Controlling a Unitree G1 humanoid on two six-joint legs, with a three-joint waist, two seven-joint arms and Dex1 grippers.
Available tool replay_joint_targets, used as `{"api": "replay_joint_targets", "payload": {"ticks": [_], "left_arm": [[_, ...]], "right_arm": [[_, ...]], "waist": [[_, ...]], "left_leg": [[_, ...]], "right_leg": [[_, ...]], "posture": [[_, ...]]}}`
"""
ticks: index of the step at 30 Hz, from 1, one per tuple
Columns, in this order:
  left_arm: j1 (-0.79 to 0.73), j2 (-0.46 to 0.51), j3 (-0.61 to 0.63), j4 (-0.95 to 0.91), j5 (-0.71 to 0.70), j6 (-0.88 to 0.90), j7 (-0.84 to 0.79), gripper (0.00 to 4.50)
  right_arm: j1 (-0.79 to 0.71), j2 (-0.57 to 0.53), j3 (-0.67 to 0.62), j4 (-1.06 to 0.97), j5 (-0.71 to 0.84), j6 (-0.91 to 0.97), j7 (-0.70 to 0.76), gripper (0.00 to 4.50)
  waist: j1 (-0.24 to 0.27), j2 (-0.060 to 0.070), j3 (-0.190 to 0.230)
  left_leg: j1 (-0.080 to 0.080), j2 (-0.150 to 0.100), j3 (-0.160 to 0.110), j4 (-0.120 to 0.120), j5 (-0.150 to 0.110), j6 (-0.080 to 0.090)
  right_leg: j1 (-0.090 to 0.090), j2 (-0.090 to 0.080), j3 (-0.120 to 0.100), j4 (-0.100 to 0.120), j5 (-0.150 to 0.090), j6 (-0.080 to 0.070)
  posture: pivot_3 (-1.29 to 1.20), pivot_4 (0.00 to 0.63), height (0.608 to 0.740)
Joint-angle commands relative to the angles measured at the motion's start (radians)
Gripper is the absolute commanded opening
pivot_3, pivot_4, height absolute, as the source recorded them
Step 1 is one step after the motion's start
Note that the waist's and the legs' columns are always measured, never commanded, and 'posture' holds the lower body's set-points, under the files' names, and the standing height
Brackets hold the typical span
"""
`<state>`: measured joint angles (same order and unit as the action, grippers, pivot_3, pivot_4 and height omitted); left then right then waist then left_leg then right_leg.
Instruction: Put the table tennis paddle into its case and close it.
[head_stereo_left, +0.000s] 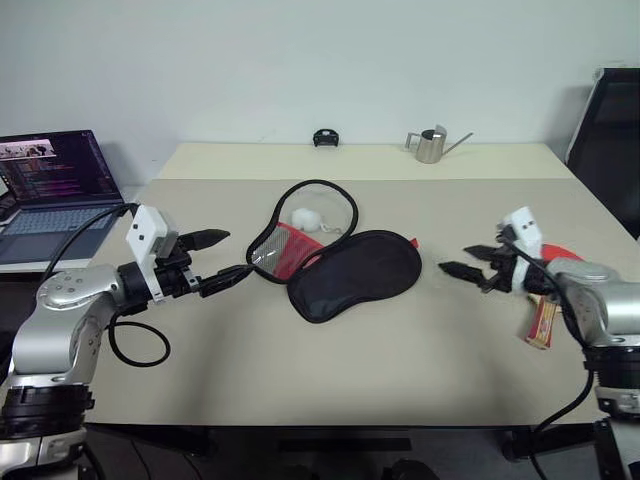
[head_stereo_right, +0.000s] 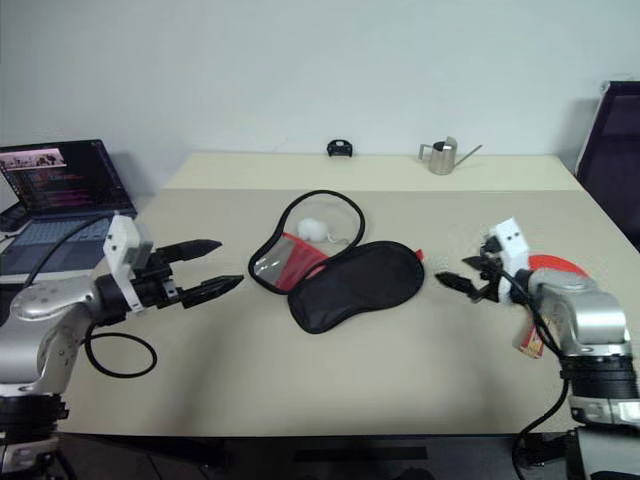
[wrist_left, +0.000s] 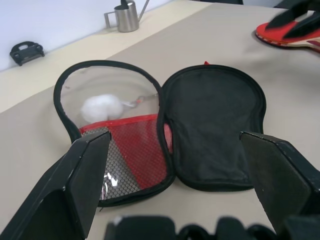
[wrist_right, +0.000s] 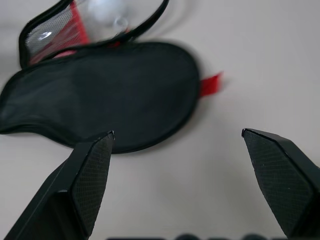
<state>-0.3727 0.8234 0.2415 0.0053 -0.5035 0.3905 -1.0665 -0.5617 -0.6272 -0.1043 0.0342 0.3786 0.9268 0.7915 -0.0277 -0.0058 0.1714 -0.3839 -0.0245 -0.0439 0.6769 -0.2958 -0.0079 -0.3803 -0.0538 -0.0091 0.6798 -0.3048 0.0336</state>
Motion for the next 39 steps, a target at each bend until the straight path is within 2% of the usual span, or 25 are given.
{"api": "replay_joint_targets", "payload": {"ticks": [1, 9, 18, 23, 30, 38, 39], "left_arm": [[-0.029, 0.019, -0.001, -0.001, -0.015, 0.004, -0.032, 4.50], [-0.055, 0.025, -0.023, 0.004, -0.019, 0.033, -0.091, 4.50], [-0.062, 0.027, -0.022, 0.019, -0.009, 0.026, -0.102, 4.50], [-0.058, 0.025, -0.023, 0.022, -0.013, 0.024, -0.114, 4.50], [-0.055, 0.024, -0.021, 0.034, -0.011, 0.018, -0.129, 4.50], [-0.046, 0.025, -0.015, 0.020, -0.017, 0.017, -0.135, 4.50], [-0.041, 0.026, -0.015, 0.015, -0.018, 0.017, -0.137, 4.50]], "right_arm": [[0.004, 0.041, 0.014, -0.064, 0.027, 0.072, -0.058, 4.49], [0.006, 0.133, 0.066, -0.042, 0.030, 0.149, -0.123, 4.49], [-0.004, 0.178, 0.084, -0.005, 0.079, 0.195, -0.088, 4.49], [-0.049, 0.240, 0.087, 0.079, 0.078, 0.183, -0.121, 4.49], [-0.128, 0.366, 0.037, 0.212, 0.058, 0.145, -0.240, 4.49], [-0.174, 0.435, -0.023, 0.244, 0.088, 0.187, -0.316, 4.49], [-0.177, 0.444, -0.038, 0.243, 0.094, 0.205, -0.334, 4.11]], "waist": [[0.000, 0.000, 0.000], [-0.001, 0.000, 0.000], [-0.004, 0.000, 0.000], [-0.008, -0.001, -0.001], [-0.028, -0.004, -0.002], [-0.032, -0.004, -0.002], [-0.032, -0.004, -0.002]], "left_leg": [[0.000, 0.000, 0.000, 0.000, 0.000, 0.000], [-0.001, 0.000, 0.000, 0.000, 0.000, 0.000], [0.000, 0.000, 0.000, 0.000, 0.000, 0.000], [0.000, 0.000, 0.000, 0.000, 0.000, 0.000], [0.003, 0.000, 0.000, 0.000, 0.000, 0.000], [0.004, 0.001, -0.001, 0.000, 0.000, -0.001], [0.004, 0.001, -0.001, 0.000, 0.000, -0.001]], "right_leg": [[0.000, 0.000, 0.000, 0.000, 0.000, 0.000], [-0.001, 0.000, 0.000, 0.000, 0.000, 0.000], [-0.002, 0.001, 0.000, 0.001, 0.000, 0.000], [-0.002, 0.001, 0.001, 0.001, 0.000, 0.000], [-0.001, 0.002, 0.001, 0.003, 0.001, -0.001], [-0.001, 0.003, 0.002, 0.005, 0.002, -0.002], [-0.002, 0.003, 0.002, 0.005, 0.002, -0.002]], "posture": [[0.00, 0.150, 0.740], [0.00, 0.150, 0.740], [0.00, 0.150, 0.740], [0.00, 0.150, 0.740], [0.00, 0.150, 0.740], [0.00, 0.150, 0.740], [0.00, 0.150, 0.740]]}}
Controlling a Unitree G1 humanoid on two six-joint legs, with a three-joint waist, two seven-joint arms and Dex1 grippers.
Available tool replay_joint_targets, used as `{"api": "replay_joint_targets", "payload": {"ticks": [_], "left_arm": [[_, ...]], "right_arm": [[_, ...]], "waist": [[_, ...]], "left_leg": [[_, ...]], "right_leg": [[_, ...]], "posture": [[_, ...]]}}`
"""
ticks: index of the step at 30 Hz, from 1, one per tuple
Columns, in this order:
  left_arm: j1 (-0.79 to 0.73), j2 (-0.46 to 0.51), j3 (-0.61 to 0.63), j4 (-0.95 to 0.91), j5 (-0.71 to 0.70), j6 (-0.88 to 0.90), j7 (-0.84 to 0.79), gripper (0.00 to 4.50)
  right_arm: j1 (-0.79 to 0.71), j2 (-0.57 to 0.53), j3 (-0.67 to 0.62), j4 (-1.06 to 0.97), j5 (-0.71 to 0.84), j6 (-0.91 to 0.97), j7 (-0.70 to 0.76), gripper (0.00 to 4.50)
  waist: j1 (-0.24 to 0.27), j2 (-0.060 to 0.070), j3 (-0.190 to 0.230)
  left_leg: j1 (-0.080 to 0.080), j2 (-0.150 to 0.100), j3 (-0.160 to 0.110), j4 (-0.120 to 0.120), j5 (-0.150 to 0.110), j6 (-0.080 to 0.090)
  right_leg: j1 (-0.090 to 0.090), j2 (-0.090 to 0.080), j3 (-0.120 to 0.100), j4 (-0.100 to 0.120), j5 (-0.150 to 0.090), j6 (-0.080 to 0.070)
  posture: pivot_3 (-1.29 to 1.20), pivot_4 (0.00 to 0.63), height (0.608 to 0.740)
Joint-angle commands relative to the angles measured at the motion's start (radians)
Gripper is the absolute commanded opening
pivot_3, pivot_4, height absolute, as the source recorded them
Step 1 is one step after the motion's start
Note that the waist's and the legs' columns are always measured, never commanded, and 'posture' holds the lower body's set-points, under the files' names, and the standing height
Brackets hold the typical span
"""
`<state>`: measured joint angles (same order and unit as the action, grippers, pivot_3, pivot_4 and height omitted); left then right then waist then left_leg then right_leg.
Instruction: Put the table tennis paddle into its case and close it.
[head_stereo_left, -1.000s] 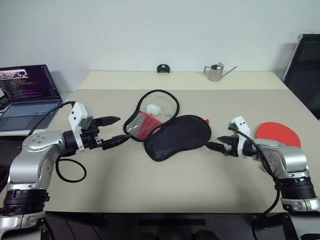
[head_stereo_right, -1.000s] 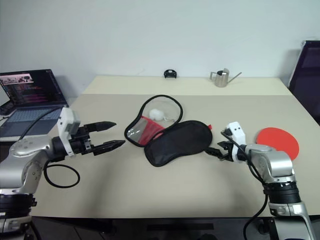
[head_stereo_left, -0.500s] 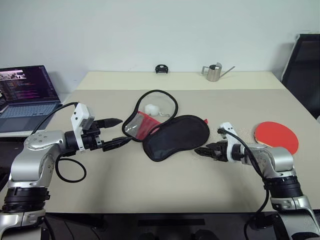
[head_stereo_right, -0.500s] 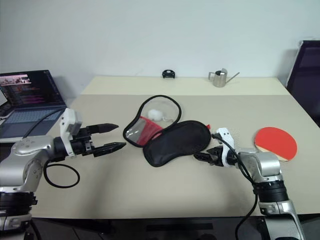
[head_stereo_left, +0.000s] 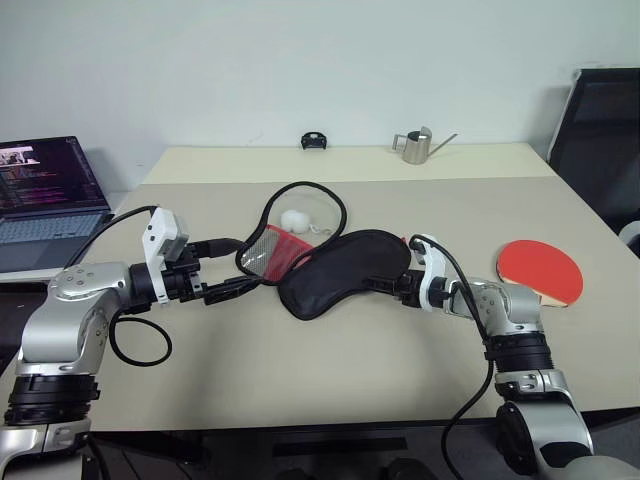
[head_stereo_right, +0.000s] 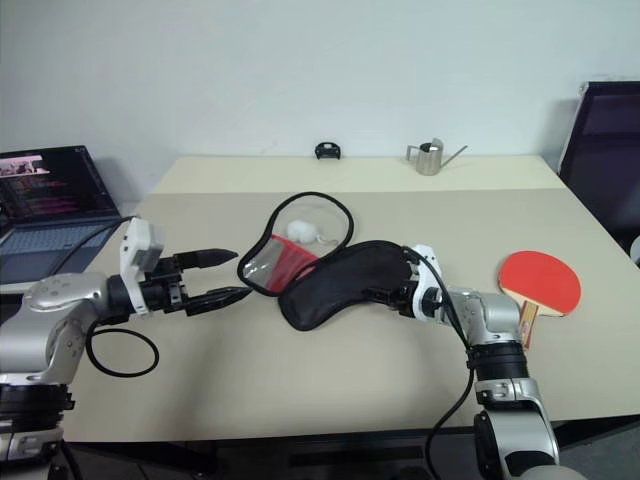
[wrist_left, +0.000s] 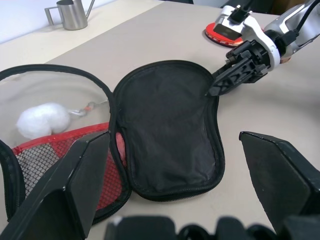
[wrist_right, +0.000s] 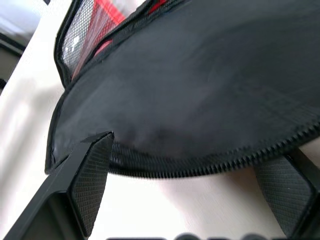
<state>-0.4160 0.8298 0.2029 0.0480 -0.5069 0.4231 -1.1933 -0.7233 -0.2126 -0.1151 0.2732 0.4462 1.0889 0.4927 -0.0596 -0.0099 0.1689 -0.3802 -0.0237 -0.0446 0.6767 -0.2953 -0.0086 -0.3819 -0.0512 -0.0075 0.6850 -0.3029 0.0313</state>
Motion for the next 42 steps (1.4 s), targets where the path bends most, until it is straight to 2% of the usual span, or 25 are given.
{"api": "replay_joint_targets", "payload": {"ticks": [1, 2, 7, 12, 13, 21, 28, 36, 42], "left_arm": [[0.008, 0.020, 0.024, -0.032, -0.015, -0.016, -0.011, 4.50], [0.011, 0.020, 0.024, -0.035, -0.015, -0.016, -0.011, 4.50], [0.032, 0.018, 0.027, -0.052, -0.017, -0.015, -0.007, 4.50], [0.050, 0.013, 0.026, -0.077, -0.024, -0.006, 0.000, 4.50], [0.055, 0.011, 0.024, -0.087, -0.028, 0.000, 0.002, 4.50], [0.087, 0.000, 0.012, -0.153, -0.045, 0.028, 0.013, 4.50], [0.082, -0.012, -0.013, -0.179, -0.049, 0.044, 0.018, 4.50], [0.065, -0.027, -0.043, -0.184, -0.045, 0.048, 0.027, 4.50], [0.058, -0.032, -0.055, -0.183, -0.043, 0.047, 0.030, 4.50]], "right_arm": [[-0.016, 0.037, -0.039, -0.003, 0.035, 0.063, -0.047, 3.92], [-0.017, 0.044, -0.049, -0.010, 0.041, 0.079, -0.057, 3.68], [-0.025, 0.101, -0.130, -0.038, 0.068, 0.165, -0.151, 1.89], [-0.034, 0.116, -0.159, -0.048, 0.076, 0.206, -0.192, 0.18], [-0.042, 0.099, -0.155, -0.039, 0.075, 0.216, -0.186, 0.05], [-0.135, -0.135, -0.023, 0.106, 0.032, 0.207, -0.030, 0.05], [-0.250, -0.298, 0.208, 0.323, -0.117, 0.002, 0.179, 0.05], [-0.432, -0.304, 0.347, 0.639, -0.328, -0.338, 0.300, 0.05], [-0.540, -0.246, 0.348, 0.825, -0.421, -0.508, 0.305, 0.05]], "waist": [[0.001, 0.000, 0.000], [0.002, 0.000, 0.000], [0.002, 0.000, 0.000], [0.005, 0.000, 0.000], [0.005, 0.000, 0.000], [0.018, 0.000, 0.000], [0.024, 0.000, 0.000], [0.025, 0.000, 0.001], [0.023, 0.000, 0.001]], "left_leg": [[0.000, 0.000, 0.000, 0.000, 0.000, 0.000], [-0.001, 0.000, 0.000, 0.000, 0.000, 0.000], [-0.005, 0.000, 0.000, -0.001, 0.000, 0.000], [-0.008, 0.000, 0.000, -0.001, 0.000, 0.000], [-0.008, 0.000, 0.000, -0.001, 0.000, 0.000], [-0.011, 0.000, 0.000, -0.001, 0.000, 0.000], [-0.011, 0.000, 0.001, -0.001, 0.000, 0.000], [-0.012, 0.000, 0.001, 0.000, 0.000, 0.000], [-0.012, 0.000, 0.001, 0.000, 0.002, -0.003]], "right_leg": [[0.000, 0.000, 0.000, 0.000, 0.000, 0.000], [-0.001, 0.000, 0.000, 0.000, 0.000, 0.000], [-0.005, 0.000, 0.000, -0.001, 0.000, 0.000], [-0.007, 0.000, 0.000, -0.003, 0.000, 0.000], [-0.007, 0.000, 0.000, -0.003, 0.000, 0.000], [-0.007, -0.001, -0.001, -0.004, 0.000, 0.000], [-0.007, -0.001, -0.002, -0.005, 0.000, 0.000], [-0.008, -0.001, -0.002, -0.004, 0.000, 0.000], [-0.008, -0.001, -0.002, -0.005, 0.000, 0.000]], "posture": [[0.00, 0.150, 0.740], [0.00, 0.150, 0.740], [0.00, 0.150, 0.740], [0.00, 0.150, 0.740], [0.00, 0.150, 0.740], [0.00, 0.150, 0.740], [0.00, 0.150, 0.740], [0.00, 0.150, 0.740], [0.00, 0.150, 0.740]]}}
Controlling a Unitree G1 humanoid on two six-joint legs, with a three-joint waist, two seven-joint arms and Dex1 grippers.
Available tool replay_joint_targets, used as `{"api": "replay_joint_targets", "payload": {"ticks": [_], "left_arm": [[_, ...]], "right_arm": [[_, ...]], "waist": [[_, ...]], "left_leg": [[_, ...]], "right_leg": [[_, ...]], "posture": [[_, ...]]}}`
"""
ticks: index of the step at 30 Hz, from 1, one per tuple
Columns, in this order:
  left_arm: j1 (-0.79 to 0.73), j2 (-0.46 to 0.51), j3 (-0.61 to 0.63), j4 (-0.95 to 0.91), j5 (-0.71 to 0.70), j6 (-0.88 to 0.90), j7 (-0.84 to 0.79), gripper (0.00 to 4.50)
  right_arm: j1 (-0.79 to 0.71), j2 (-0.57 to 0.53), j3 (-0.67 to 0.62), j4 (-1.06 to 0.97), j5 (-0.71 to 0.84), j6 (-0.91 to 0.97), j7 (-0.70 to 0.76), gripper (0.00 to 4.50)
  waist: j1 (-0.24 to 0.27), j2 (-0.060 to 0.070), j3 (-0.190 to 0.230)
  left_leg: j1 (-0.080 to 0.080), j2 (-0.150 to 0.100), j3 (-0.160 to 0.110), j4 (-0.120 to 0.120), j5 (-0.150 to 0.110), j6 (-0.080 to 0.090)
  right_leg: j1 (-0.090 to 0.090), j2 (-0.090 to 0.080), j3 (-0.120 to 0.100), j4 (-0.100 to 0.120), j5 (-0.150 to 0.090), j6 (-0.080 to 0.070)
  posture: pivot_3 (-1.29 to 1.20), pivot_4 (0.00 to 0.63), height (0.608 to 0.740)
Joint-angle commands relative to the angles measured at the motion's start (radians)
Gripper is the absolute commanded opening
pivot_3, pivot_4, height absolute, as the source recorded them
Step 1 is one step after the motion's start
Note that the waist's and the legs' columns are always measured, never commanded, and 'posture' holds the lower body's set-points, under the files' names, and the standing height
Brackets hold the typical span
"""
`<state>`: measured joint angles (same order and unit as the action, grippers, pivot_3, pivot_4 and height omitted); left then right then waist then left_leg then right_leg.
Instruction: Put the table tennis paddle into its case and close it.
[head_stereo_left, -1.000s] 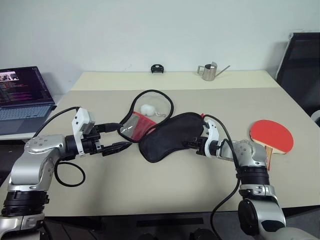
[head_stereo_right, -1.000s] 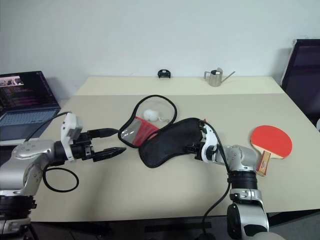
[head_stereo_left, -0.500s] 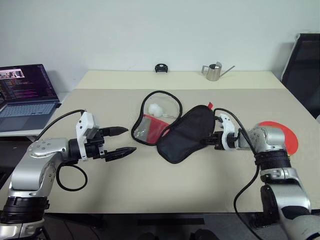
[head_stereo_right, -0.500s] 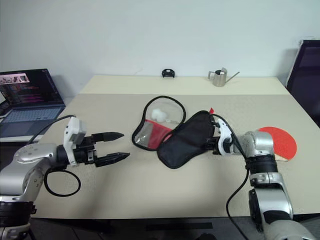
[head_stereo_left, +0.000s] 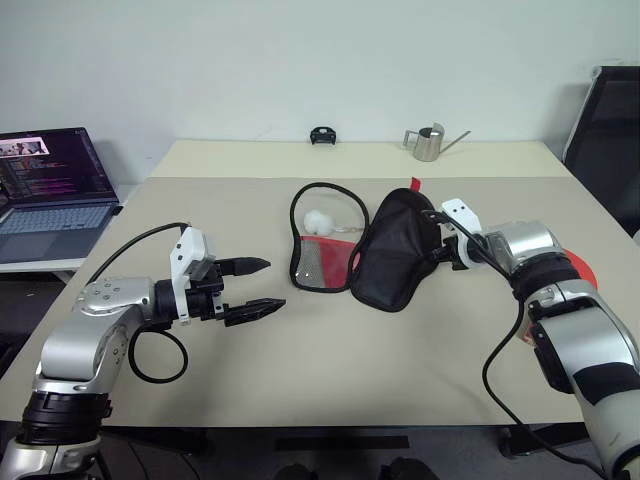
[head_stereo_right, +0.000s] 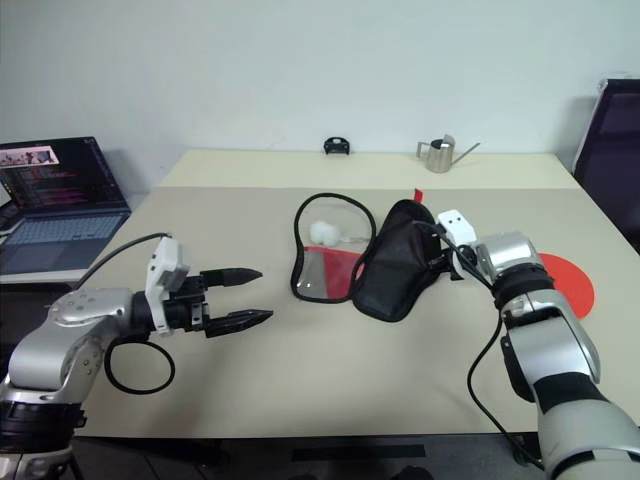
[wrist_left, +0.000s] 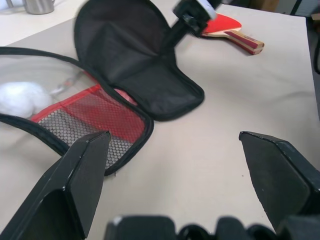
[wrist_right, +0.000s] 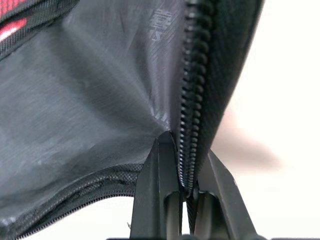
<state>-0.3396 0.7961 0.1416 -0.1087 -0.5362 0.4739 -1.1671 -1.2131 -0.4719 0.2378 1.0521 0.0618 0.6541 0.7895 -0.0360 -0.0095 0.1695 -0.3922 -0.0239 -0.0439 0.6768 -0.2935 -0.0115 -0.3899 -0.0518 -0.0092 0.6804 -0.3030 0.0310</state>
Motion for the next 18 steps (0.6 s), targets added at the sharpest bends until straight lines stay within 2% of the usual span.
{"api": "replay_joint_targets", "payload": {"ticks": [1, 5, 8, 13, 18], "left_arm": [[-0.019, 0.000, 0.005, -0.026, -0.014, -0.004, 0.004, 4.50], [-0.020, -0.005, 0.000, -0.029, -0.013, -0.002, 0.008, 4.50], [-0.021, -0.006, -0.002, -0.029, -0.011, -0.003, 0.010, 4.50], [-0.029, -0.010, -0.011, -0.024, -0.009, -0.006, 0.015, 4.50], [-0.035, -0.015, -0.019, -0.019, -0.007, -0.012, 0.016, 4.50]], "right_arm": [[-0.060, 0.021, 0.000, 0.068, -0.054, -0.105, 0.007, 0.05], [-0.100, 0.052, -0.018, 0.141, -0.091, -0.178, -0.008, 0.05], [-0.116, 0.069, -0.028, 0.169, -0.114, -0.217, -0.023, 0.72], [-0.138, 0.076, -0.033, 0.199, -0.170, -0.329, -0.132, 2.42], [-0.172, 0.048, -0.073, 0.223, -0.185, -0.408, -0.246, 2.42]], "waist": [[0.000, 0.000, 0.000], [0.000, 0.000, 0.000], [0.000, 0.000, 0.000], [0.000, 0.000, 0.000], [0.000, 0.000, 0.000]], "left_leg": [[0.000, 0.000, 0.000, 0.000, 0.000, 0.000], [0.000, 0.000, 0.000, 0.000, 0.001, -0.001], [0.000, 0.000, 0.000, 0.000, 0.001, -0.002], [0.000, 0.000, 0.000, 0.000, 0.001, -0.002], [-0.001, 0.000, 0.000, 0.000, 0.001, -0.003]], "right_leg": [[0.000, 0.000, 0.000, 0.000, 0.000, 0.000], [0.000, 0.000, 0.000, 0.000, 0.000, 0.000], [0.000, 0.000, 0.000, 0.000, 0.000, 0.000], [0.000, 0.000, 0.000, 0.000, 0.000, 0.000], [0.000, 0.000, 0.000, 0.000, 0.000, 0.000]], "posture": [[0.00, 0.150, 0.740], [0.00, 0.150, 0.740], [0.00, 0.150, 0.740], [0.00, 0.150, 0.740], [0.00, 0.150, 0.740]]}}
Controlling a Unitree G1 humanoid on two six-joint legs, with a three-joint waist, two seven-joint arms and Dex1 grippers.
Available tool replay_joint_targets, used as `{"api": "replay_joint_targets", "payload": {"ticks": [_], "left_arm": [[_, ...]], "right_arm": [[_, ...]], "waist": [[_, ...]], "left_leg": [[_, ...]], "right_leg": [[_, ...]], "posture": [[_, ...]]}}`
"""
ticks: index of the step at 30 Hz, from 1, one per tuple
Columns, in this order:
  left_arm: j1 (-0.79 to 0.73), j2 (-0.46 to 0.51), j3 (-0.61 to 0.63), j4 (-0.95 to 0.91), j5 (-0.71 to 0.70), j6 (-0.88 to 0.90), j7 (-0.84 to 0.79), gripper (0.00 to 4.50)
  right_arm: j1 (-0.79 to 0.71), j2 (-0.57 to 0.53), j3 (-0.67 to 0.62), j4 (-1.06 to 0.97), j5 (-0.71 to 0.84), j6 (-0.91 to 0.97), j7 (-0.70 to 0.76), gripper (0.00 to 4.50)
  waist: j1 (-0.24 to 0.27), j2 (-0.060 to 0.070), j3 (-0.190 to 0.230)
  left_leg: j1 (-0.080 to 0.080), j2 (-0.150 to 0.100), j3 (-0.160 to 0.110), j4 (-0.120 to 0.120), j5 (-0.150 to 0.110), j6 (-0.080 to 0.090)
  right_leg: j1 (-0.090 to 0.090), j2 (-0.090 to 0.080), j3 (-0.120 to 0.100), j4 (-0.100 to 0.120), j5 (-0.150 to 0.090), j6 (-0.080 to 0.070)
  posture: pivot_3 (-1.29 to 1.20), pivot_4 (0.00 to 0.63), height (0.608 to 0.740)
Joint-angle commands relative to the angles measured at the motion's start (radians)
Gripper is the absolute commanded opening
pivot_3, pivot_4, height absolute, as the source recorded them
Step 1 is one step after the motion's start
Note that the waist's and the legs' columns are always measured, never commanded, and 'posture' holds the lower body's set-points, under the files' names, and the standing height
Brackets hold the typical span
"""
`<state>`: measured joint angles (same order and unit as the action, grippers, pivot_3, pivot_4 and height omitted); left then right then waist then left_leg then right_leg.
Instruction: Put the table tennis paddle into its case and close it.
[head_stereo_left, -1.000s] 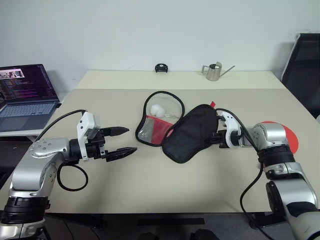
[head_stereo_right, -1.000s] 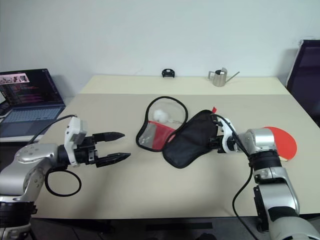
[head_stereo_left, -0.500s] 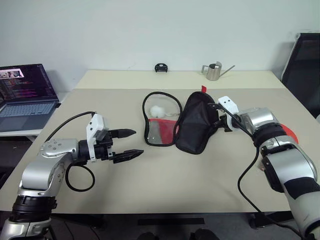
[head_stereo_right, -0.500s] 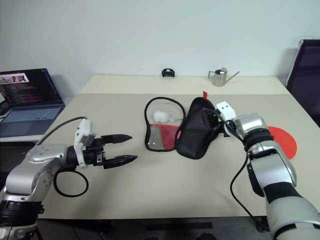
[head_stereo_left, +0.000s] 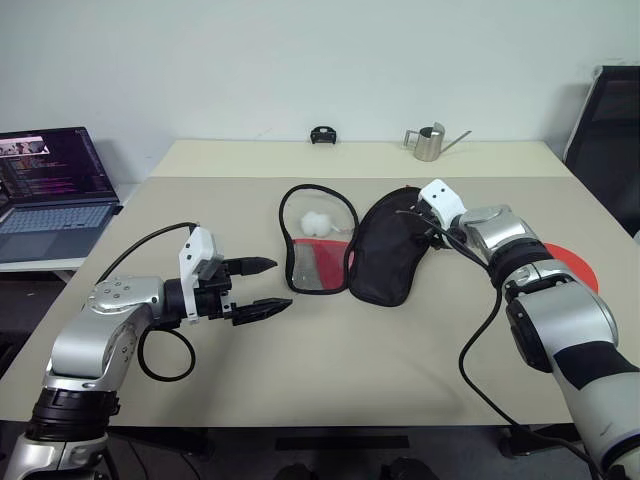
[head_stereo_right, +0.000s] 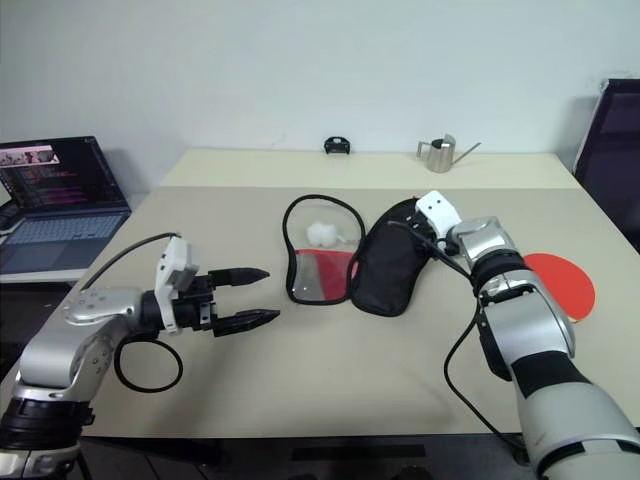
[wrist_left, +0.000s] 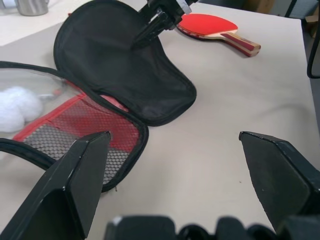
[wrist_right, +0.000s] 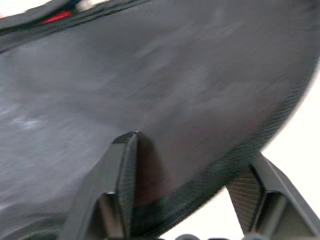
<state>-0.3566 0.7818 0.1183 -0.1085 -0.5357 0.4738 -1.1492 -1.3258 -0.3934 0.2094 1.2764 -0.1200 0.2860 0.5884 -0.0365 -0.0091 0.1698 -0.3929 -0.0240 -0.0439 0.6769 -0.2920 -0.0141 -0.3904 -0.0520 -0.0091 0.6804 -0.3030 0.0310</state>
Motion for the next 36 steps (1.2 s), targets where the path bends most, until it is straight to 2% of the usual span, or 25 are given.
{"api": "replay_joint_targets", "payload": {"ticks": [1, 7, 11, 15, 18, 21, 25, 26, 30, 36], "left_arm": [[-0.021, -0.002, 0.001, -0.017, -0.007, -0.013, -0.003, 4.50], [-0.038, -0.016, -0.017, 0.004, 0.000, -0.024, -0.007, 4.50], [-0.054, -0.023, -0.028, 0.021, 0.005, -0.029, -0.012, 4.50], [-0.070, -0.030, -0.040, 0.034, 0.006, -0.035, -0.020, 4.50], [-0.071, -0.032, -0.039, 0.031, 0.002, -0.034, -0.028, 4.50], [-0.067, -0.032, -0.037, 0.027, -0.003, -0.031, -0.034, 4.50], [-0.064, -0.033, -0.036, 0.021, -0.010, -0.028, -0.040, 4.50], [-0.065, -0.034, -0.035, 0.019, -0.015, -0.025, -0.044, 4.50], [-0.070, -0.035, -0.031, 0.015, -0.022, -0.020, -0.052, 4.50], [-0.072, -0.034, -0.032, 0.021, -0.022, -0.023, -0.055, 4.50]], "right_arm": [[-0.068, -0.043, -0.059, 0.002, 0.002, -0.042, -0.056, 2.42], [-0.073, -0.101, -0.129, 0.003, 0.013, -0.040, -0.100, 2.42], [-0.047, -0.112, -0.153, -0.006, 0.021, -0.033, -0.072, 2.42], [-0.025, -0.108, -0.222, -0.060, 0.097, 0.085, 0.010, 2.42], [0.041, -0.105, -0.246, -0.210, 0.158, 0.260, 0.106, 2.42], [0.190, -0.111, -0.253, -0.507, 0.212, 0.458, 0.134, 2.95], [0.375, -0.107, -0.291, -0.868, 0.276, 0.688, 0.073, 4.27], [0.422, -0.100, -0.305, -0.953, 0.292, 0.737, 0.053, 4.45], [0.550, -0.055, -0.364, -1.190, 0.352, 0.884, -0.020, 4.45], [0.677, 0.041, -0.423, -1.365, 0.412, 1.012, -0.114, 4.45]], "waist": [[0.000, 0.000, 0.000], [0.002, 0.000, 0.000], [-0.001, 0.000, 0.000], [-0.005, 0.000, 0.000], [-0.005, 0.000, 0.000], [0.002, 0.000, 0.000], [0.007, 0.000, 0.000], [0.008, 0.000, 0.000], [0.008, 0.000, 0.000], [0.006, 0.000, 0.000]], "left_leg": [[0.000, 0.000, 0.000, 0.000, 0.000, 0.000], [-0.001, 0.000, 0.000, 0.000, 0.000, 0.000], [0.000, 0.000, 0.000, 0.000, 0.000, 0.000], [-0.001, 0.000, 0.001, 0.000, 0.000, 0.000], [-0.001, 0.000, 0.001, 0.000, 0.000, 0.000], [-0.001, 0.001, 0.000, 0.000, 0.000, 0.000], [-0.004, 0.001, -0.001, 0.001, 0.000, 0.000], [-0.005, 0.000, -0.001, 0.002, 0.000, 0.000], [-0.006, 0.000, -0.001, 0.002, 0.000, 0.000], [-0.005, 0.000, -0.002, 0.002, -0.001, 0.003]], "right_leg": [[0.000, 0.000, 0.000, 0.000, 0.000, 0.000], [0.000, 0.000, 0.000, 0.000, 0.000, 0.000], [0.000, 0.000, 0.000, 0.000, 0.000, 0.000], [0.000, 0.000, 0.000, 0.000, 0.000, 0.000], [0.000, 0.000, 0.000, 0.000, 0.000, 0.000], [0.000, 0.000, -0.001, 0.000, 0.000, 0.000], [-0.001, 0.000, -0.001, 0.000, 0.000, 0.000], [-0.002, 0.000, -0.001, 0.000, 0.000, 0.000], [-0.004, 0.000, -0.001, 0.001, 0.000, 0.000], [-0.004, 0.000, -0.001, 0.002, 0.000, 0.000]], "posture": [[0.00, 0.150, 0.740], [0.00, 0.150, 0.740], [0.00, 0.150, 0.740], [0.00, 0.150, 0.740], [0.00, 0.150, 0.740], [0.00, 0.150, 0.740], [0.00, 0.150, 0.740], [0.00, 0.150, 0.740], [0.00, 0.150, 0.740], [0.00, 0.150, 0.740]]}}
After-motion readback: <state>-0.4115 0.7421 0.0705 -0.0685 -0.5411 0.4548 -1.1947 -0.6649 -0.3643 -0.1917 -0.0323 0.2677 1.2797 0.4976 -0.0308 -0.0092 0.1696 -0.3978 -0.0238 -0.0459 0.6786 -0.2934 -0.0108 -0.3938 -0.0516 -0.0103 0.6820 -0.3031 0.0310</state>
